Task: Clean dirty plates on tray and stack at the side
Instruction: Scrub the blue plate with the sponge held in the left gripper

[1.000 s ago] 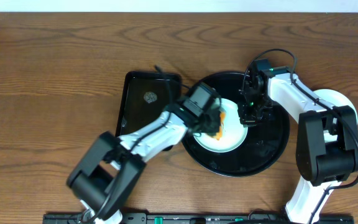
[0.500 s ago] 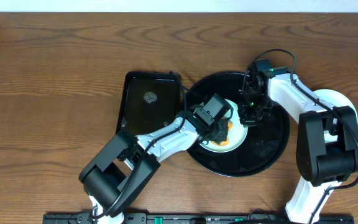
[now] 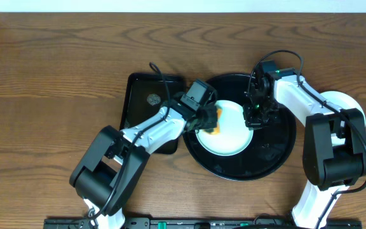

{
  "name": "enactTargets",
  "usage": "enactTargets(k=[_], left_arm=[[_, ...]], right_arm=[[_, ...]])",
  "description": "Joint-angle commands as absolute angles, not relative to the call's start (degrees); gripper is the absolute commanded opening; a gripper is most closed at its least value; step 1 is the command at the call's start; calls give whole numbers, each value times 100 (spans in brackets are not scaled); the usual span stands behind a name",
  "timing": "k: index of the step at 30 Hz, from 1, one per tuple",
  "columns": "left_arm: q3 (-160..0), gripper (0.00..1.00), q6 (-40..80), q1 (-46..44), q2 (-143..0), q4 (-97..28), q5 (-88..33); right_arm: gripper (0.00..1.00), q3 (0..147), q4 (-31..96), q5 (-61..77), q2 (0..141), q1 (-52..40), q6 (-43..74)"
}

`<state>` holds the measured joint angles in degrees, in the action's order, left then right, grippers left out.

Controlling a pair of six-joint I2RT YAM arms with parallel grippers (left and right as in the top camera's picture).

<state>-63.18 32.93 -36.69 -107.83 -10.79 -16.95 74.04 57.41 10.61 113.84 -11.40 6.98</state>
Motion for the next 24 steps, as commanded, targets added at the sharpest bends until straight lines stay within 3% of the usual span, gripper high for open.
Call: enactTargets(k=[1, 13, 24], left_arm=[[-6340, 8, 3068, -3844, -10575, -862, -1861], [-6340, 8, 3632, -4152, -11135, -119, -1798], [-6335, 8, 2974, -3789, -11198, -1184, -1074]], right_arm=[[1, 7251, 5787, 947, 11428, -1199, 725], [1, 7251, 5835, 950, 11428, -1199, 725], [1, 7251, 5833, 950, 11428, -1199, 725]])
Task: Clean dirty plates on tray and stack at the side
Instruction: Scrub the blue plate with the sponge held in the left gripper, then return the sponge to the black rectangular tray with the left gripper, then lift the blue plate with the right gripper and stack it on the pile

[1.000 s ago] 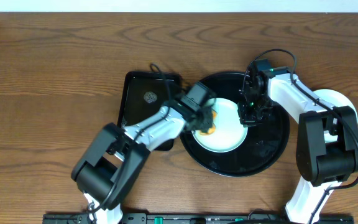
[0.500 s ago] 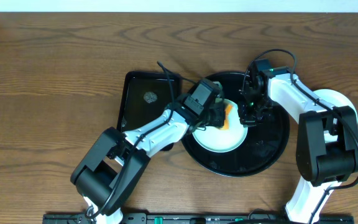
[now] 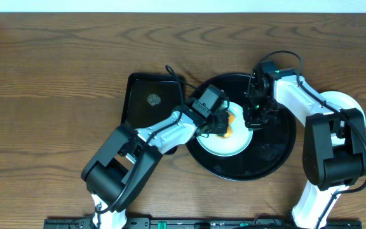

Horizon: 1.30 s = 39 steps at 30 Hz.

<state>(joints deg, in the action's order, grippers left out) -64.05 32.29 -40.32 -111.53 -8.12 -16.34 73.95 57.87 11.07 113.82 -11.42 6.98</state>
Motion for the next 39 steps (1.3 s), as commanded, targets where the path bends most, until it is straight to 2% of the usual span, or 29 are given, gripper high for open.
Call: enactTargets(k=[1, 14, 24, 31, 39], left_arm=[[-6335, 8, 2950, -3677, -11161, -1332, -1068], [-6335, 8, 2805, -3002, -9472, -2891, -1107], [-6333, 8, 2679, -2193, -8683, -3861, -274], [-6311, 8, 2521, -1763, -8687, -3852, -270], [-6311, 8, 2351, -1656, -8687, -3850, -261]], right_arm=[[1, 7251, 5830, 950, 11428, -1199, 725], [1, 7255, 5345, 921, 11238, -1166, 993], [1, 7255, 5199, -167, 9743, -1135, 978], [1, 7255, 5201, -1420, 8801, -1358, 517], [1, 7255, 5196, -3503, 8357, -2224, 399]])
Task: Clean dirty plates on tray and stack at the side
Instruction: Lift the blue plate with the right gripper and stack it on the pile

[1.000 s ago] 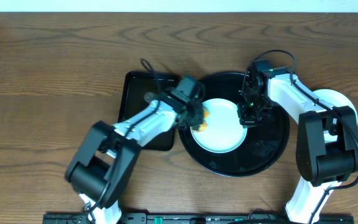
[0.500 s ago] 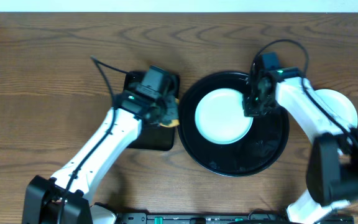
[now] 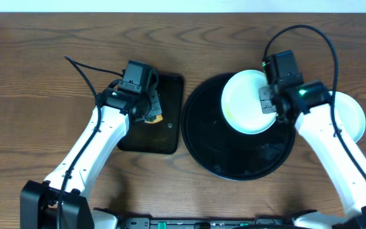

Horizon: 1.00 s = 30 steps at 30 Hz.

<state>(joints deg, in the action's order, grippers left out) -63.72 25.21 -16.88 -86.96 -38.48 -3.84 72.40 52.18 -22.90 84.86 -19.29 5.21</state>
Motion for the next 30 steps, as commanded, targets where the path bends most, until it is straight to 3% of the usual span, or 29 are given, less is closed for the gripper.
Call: enactTargets(k=[1, 15, 25, 30], left_arm=[[-6311, 8, 2344, -1656, -8687, -3852, -235], [-6309, 8, 2287, -1656, -8687, -3852, -228], [-6309, 8, 2287, -1656, -8687, -3813, -226], [-6307, 8, 2217, -1656, -8687, -3817, -228]], right_arm=[[1, 7255, 5190, -3760, 8357, -2346, 399], [1, 7253, 4965, -6300, 8357, -3804, 784], [1, 7253, 4965, -6342, 8357, -3820, 1164], [1, 7251, 5039, -5459, 8357, -3450, 1653]])
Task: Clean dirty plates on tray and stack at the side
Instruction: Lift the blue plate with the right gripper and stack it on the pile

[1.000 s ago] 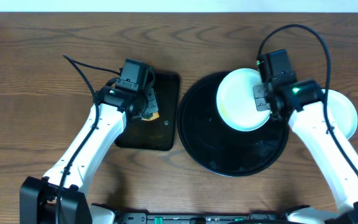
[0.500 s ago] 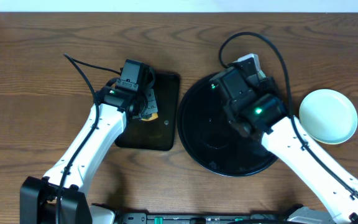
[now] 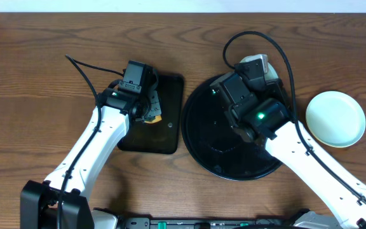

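The round black tray (image 3: 234,159) lies bare at mid table. My right arm hangs high over it, and its gripper (image 3: 257,69) sits at the tray's far rim, mostly hidden by the wrist. A white plate (image 3: 261,63) shows there only as a tilted sliver, and the gripper looks shut on it. Another white plate (image 3: 335,119) rests on the table to the right of the tray. My left gripper (image 3: 150,114) is over the small black rectangular tray (image 3: 167,137), shut on a yellow sponge (image 3: 155,118).
The wooden table (image 3: 43,63) runs wide to the left and back. A cable (image 3: 84,73) loops from the left arm and another (image 3: 278,48) arcs above the right wrist. A small speck (image 3: 170,124) lies in the rectangular tray.
The right arm has swung left and risen toward the camera. The plate it held flat over the tray's upper right now shows only as a tilted sliver. The left arm has not moved.
First my left gripper pressed the sponge on the plate in the round tray while the right gripper held the plate's rim. Then the sponge was further across the plate. Later the left gripper stood over the rectangular tray and the right held the plate lifted, now tilted.
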{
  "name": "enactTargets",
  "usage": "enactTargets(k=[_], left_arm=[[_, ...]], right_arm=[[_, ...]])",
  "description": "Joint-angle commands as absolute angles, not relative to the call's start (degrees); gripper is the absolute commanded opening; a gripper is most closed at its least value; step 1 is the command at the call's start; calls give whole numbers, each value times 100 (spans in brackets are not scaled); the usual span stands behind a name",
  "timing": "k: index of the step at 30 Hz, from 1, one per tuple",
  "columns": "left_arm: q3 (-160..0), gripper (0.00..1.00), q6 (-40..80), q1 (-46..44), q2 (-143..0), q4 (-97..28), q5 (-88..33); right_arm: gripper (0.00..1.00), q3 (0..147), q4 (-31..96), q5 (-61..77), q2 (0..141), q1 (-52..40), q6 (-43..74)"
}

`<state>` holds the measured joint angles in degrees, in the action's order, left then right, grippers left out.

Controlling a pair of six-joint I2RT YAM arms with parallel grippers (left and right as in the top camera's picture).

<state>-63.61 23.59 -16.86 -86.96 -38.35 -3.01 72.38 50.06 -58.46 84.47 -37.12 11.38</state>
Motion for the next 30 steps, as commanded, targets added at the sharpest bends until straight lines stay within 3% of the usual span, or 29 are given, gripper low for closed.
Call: enactTargets(k=[1, 15, 27, 30], left_arm=[[-6307, 8, 2150, -1656, -8687, -3817, -228], [-6167, 8, 764, -1656, -9386, -3026, -220], [-6171, 9, 753, -1651, -10029, -2707, -36], [-6191, 16, 755, -1640, -10027, -2711, -36]], right_arm=[[1, 7251, 5083, -5122, 8357, -3277, 1837], [1, 7240, 5483, -2056, 8357, 207, 2418], [1, 7175, 5376, -1365, 8359, 2414, 2353], [1, 7175, 5352, -1308, 8359, 2685, 2357]])
